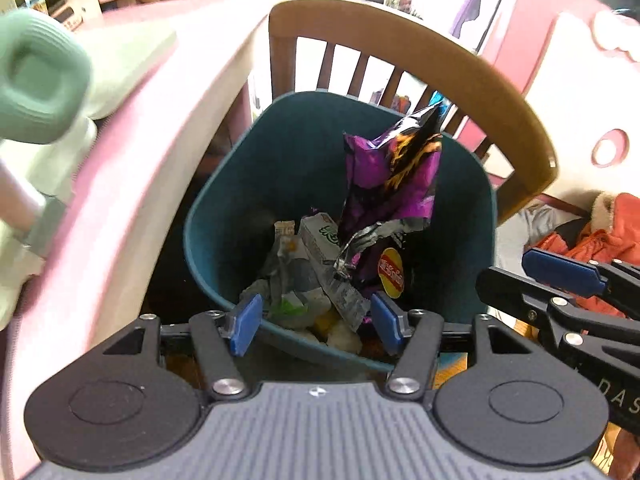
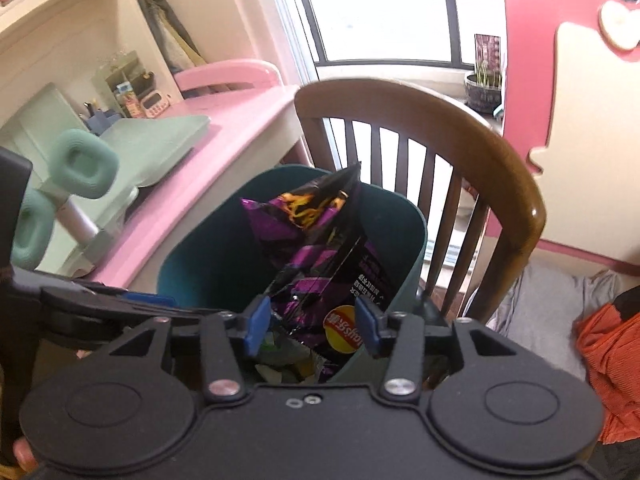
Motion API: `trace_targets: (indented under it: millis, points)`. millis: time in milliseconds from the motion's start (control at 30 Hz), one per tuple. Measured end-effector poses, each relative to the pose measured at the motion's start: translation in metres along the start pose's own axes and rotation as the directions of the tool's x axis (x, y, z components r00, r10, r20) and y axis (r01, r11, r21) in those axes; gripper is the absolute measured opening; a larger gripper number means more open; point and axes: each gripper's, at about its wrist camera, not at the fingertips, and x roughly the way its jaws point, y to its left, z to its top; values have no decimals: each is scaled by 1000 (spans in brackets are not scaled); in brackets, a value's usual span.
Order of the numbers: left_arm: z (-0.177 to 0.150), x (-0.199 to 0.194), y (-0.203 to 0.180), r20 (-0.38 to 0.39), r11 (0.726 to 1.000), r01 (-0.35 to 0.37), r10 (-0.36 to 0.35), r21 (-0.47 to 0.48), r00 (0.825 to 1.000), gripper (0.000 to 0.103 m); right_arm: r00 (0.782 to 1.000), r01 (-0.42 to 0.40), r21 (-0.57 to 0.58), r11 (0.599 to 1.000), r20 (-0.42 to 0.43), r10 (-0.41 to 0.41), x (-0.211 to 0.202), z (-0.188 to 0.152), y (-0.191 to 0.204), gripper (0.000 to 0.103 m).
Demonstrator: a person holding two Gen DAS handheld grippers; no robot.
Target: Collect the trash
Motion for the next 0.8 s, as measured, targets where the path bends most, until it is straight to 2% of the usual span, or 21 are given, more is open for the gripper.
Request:
trace_targets:
  millis: [267,467,633,733,800]
  points:
    - [-25,-65,8,115,998,29,-35,61,993,60,995,13,-27,1000,100,-10,-58,-17,32,65]
    - [-50,-113,21,178,995,49,-65,89,982,60,985,8,-24,1000,171,-3,-102,-36,62,79]
    - [-74,-151,35,206,991,83,-103,103,973,69,977,-10,-14,1000,215,12,-134,-52,87,87]
    - [-88,-169,42,220,989,94,-117,114,968,72,970,-10,-19,1000,241,14,-152,-62,101,95]
    - [-98,-182,47,237,987,103,-130,120,963,78,965,-15,-5,1000,261,16,-164,-68,108,103]
